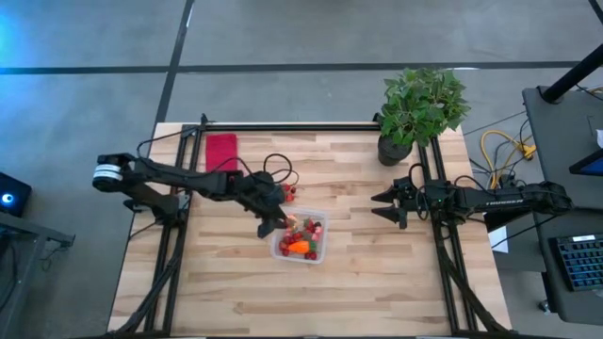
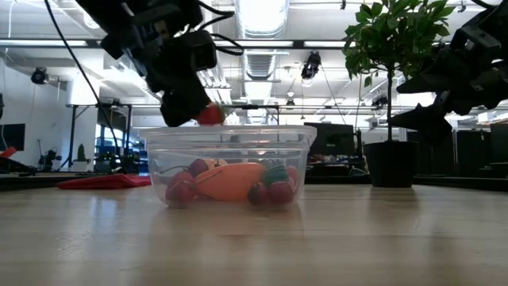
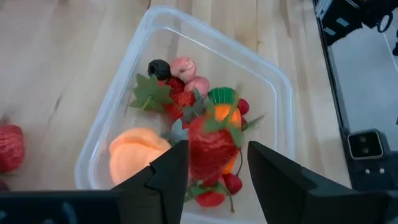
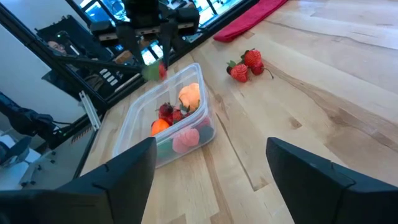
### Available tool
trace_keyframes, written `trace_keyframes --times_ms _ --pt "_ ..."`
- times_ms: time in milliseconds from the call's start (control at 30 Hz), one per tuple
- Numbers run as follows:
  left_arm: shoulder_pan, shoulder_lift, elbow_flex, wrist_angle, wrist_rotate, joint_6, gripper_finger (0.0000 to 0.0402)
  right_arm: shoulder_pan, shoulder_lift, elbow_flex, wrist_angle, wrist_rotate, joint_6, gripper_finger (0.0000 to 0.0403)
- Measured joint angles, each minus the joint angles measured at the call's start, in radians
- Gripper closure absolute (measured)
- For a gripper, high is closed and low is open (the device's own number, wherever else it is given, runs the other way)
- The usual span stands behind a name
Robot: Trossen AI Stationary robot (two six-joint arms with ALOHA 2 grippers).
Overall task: Pick and placing Produce into tupperware
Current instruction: Put the red strawberry into the transparent bin
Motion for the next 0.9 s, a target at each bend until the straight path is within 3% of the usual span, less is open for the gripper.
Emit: trace_keyframes --times_ms 167,400,467,667,900 --pt "-0.004 0.061 0.049 0.000 0.005 -0.056 0.0211 0.000 0.000 0.000 0.000 0.000 0.000 0.0107" --pt "0.005 0.082 0.136 -0.056 -0.013 0.007 0.0163 0.000 0.000 0.000 0.000 0.000 0.000 0.0112" --pt "0.005 0.083 0.182 -0.092 -0.094 0.058 0.0162 0.000 0.000 0.000 0.000 0.000 0.000 0.0110" --pt "0.006 0.127 0.292 -0.279 -0.468 0.230 0.0174 0.000 0.000 0.000 0.000 0.000 0.000 0.0106" --pt "0.011 0.280 0.362 -0.428 -0.499 0.276 0.0208 0.000 0.000 0.000 0.000 0.000 0.000 0.0112"
